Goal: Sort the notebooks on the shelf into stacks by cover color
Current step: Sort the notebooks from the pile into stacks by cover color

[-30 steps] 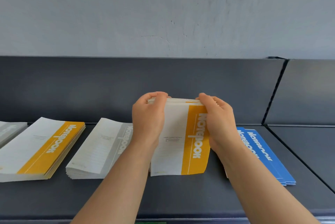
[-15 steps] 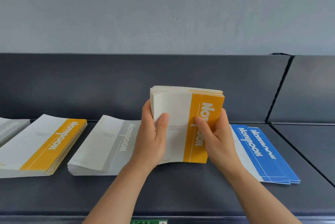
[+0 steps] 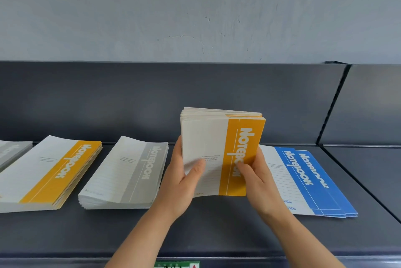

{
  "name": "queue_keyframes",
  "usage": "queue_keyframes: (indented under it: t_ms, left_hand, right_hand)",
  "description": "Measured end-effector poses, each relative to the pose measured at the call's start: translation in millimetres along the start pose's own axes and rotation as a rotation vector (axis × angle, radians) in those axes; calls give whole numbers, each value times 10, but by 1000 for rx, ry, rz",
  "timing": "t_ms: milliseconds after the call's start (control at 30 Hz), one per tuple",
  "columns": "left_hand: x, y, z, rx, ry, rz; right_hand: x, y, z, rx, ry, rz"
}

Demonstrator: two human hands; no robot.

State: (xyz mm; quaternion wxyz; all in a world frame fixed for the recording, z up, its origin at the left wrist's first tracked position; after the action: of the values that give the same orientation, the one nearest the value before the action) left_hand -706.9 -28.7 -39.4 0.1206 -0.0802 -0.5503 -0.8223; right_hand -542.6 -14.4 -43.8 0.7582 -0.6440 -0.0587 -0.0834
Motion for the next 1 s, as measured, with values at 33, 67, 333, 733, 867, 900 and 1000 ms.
queue_keyframes:
  t_ms: [33, 67, 333, 733, 867, 900, 1000]
  left_hand:
    - [-2, -28, -3, 9, -10, 24]
    - [-9, -44, -8, 16, -20, 56]
    - [-41, -69, 46, 51, -47, 250]
    - [56, -18, 83, 149, -113, 312]
    - [179, 14, 157, 291, -51, 130]
    - [188, 7, 161, 319, -47, 113]
    - [156, -25, 158, 398, -41, 103]
  right_hand:
    - [-7, 19, -10, -11, 9, -17]
    - [-15, 31, -20, -20, 15, -37]
    - [26, 7, 7, -31, 54, -184]
    - [109, -20, 99, -164, -17, -430]
    - [161, -50, 191, -266, -85, -372]
    - [153, -35, 199, -303, -101, -334]
    - [120, 10, 222, -392, -124, -326]
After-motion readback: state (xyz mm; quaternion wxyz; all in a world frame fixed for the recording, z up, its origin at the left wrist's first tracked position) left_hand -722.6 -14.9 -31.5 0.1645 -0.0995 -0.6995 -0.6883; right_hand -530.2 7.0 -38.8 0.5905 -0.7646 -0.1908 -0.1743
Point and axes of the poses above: each hand's wrist, its own z-axis towards the middle knuckle, its own x-axis out of the back of the hand, y = z × x, the point moved 1 cm from there along z, towards the middle knuckle, and after that the axes turned 6 degrees about -x, right-handed, at the moved point
